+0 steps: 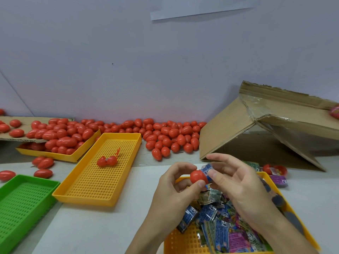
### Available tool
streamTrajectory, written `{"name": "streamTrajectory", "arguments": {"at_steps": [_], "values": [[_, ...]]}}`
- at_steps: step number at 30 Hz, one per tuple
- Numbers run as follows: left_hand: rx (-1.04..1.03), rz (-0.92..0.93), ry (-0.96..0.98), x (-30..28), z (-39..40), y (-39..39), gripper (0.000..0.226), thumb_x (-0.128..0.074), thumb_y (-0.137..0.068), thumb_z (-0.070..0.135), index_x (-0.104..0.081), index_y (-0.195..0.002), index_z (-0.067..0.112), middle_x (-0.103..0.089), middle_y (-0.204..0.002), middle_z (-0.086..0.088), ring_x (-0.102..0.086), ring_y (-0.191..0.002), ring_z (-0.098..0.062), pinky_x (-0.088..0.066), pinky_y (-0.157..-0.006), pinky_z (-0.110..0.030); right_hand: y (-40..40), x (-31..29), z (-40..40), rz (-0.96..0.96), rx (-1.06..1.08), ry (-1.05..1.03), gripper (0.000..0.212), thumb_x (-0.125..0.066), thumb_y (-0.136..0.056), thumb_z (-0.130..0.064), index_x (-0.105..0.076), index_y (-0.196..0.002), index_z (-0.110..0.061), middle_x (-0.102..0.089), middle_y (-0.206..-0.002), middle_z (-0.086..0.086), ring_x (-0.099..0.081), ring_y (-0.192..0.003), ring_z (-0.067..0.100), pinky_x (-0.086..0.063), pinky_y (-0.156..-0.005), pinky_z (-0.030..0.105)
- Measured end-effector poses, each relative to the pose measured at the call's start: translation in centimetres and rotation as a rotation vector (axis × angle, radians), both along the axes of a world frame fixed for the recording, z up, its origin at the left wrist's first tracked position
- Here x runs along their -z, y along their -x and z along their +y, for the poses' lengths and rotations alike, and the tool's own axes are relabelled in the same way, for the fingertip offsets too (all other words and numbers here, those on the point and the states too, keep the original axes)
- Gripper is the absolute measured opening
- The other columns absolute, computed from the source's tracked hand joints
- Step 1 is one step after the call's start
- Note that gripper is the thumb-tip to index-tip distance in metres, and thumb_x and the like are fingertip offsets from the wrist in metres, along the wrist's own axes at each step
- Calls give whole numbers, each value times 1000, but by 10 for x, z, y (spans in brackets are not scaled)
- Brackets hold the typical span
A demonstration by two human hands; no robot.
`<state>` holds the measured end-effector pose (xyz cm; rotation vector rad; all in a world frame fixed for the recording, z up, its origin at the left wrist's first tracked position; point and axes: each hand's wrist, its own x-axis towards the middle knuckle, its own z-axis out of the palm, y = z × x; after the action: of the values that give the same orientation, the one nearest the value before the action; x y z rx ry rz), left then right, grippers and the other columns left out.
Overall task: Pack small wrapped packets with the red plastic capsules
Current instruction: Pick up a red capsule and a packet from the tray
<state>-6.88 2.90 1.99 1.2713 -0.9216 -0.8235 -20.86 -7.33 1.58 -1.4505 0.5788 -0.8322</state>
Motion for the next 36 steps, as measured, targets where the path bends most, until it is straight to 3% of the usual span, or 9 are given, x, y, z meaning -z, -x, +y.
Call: {"name": "streamTrajectory", "arguments": {"at_steps": [9, 18, 25, 31, 36], "values": [[24, -39, 6, 1, -1, 1, 26, -79, -71, 38, -68, -93, 35, -72, -103, -3, -70, -87, -25, -53, -69, -24, -4, 1, 0, -37, 53, -12, 34, -75, -70, -33, -74, -104, -36, -75, -100, 5, -73, -97, 22, -59, -78, 33], [31, -108, -1, 1, 0, 2, 22, -77, -78, 22, -68, -95, 33, -71, -103, 0, -66, -82, -16, -52, -71, -27, -3, -2, 3, 8, 65, 14, 34, -74, -69, -38, -74, -103, -34, -75, -98, 2, -72, -94, 18, -58, -72, 25], [35, -127, -1, 1, 0, 1, 24, -77, -83, 16, -68, -96, 33, -71, -102, 1, -69, -88, -23, -55, -73, -29, -2, -3, 4, 54, 63, 32, 34, -72, -71, -37, -75, -103, -27, -75, -97, 0, -72, -94, 15, -58, -72, 23], [31, -136, 5, -1, 1, 2, 25, -78, -84, 15, -67, -95, 35, -70, -102, 2, -69, -87, -21, -55, -70, -25, -3, -4, 5, 77, 47, 11, 30, -70, -72, -40, -78, -95, -22, -77, -92, 1, -73, -92, 15, -59, -77, 29], [20, -157, -1, 0, 0, 2, 27, -77, -86, 13, -67, -95, 36, -70, -103, 3, -69, -89, -21, -57, -72, -29, -2, -5, 5, 72, 67, 18, 32, -71, -70, -41, -79, -93, -20, -77, -88, 1, -73, -87, 13, -55, -71, 18]]}}
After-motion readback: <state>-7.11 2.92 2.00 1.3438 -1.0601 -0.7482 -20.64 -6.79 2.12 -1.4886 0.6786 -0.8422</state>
